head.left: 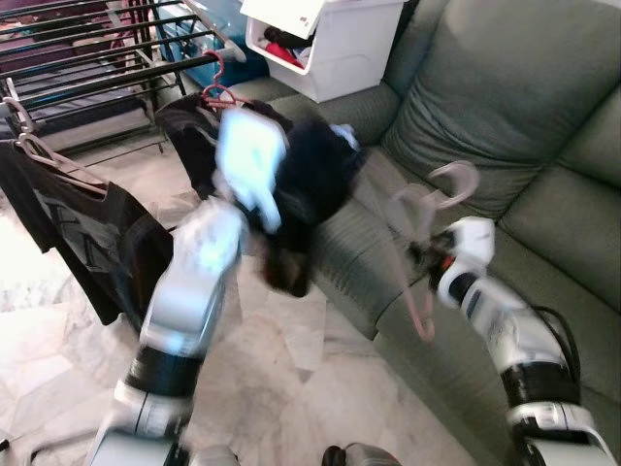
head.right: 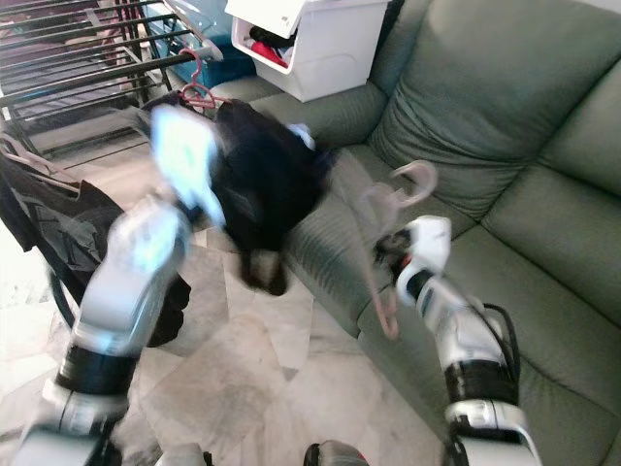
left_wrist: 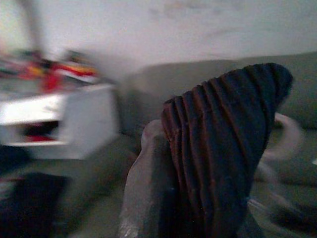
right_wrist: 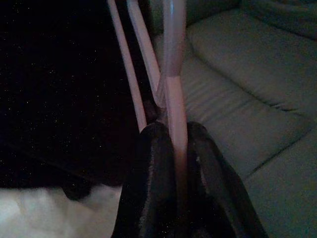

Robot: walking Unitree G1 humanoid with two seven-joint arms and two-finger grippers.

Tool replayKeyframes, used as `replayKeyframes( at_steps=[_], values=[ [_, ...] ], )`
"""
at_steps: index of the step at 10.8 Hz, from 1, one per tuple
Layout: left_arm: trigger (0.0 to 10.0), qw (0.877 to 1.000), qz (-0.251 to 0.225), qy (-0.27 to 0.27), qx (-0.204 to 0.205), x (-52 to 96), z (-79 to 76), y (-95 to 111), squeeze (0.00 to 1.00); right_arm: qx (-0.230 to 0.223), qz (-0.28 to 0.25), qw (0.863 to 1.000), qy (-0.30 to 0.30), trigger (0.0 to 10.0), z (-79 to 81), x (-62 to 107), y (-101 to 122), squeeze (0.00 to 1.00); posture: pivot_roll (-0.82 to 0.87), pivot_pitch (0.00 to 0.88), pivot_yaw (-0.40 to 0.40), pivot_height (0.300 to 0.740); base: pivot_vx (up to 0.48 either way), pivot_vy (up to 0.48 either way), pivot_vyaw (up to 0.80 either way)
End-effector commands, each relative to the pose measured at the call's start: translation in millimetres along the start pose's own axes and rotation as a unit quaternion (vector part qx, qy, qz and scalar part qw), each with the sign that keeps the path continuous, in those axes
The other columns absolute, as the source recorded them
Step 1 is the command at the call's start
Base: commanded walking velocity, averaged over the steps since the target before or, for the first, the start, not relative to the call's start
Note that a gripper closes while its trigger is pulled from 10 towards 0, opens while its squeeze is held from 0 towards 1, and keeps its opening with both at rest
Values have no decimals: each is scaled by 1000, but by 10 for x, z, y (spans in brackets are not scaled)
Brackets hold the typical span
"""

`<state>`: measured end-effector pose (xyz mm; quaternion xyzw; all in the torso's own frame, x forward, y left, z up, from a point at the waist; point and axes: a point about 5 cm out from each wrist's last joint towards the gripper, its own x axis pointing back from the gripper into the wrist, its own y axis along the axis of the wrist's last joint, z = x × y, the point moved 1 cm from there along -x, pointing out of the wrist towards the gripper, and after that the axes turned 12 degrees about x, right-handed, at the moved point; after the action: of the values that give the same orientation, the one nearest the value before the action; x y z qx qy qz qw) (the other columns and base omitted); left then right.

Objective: Hang hanger

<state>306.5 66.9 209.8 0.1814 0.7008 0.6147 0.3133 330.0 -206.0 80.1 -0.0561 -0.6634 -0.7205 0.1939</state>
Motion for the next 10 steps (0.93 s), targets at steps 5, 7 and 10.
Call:
replayKeyframes(
  at_steps=[5,7,10],
  values=[
    [10000,972,75,-219,-46,252,-495,-300,0,-186,-134,973,-37,10000,34,-126,566,0,-85,0,-42,740,0,0,0],
    [10000,961,109,-230,-107,351,-454,-491,0,-250,-184,950,15,10000,205,-107,846,0,-87,0,-42,740,0,0,0],
    [10000,936,192,-198,-217,525,-238,-943,0,-328,-263,904,78,10000,330,10,1314,0,-93,0,-40,740,0,0,0]
  ],
)
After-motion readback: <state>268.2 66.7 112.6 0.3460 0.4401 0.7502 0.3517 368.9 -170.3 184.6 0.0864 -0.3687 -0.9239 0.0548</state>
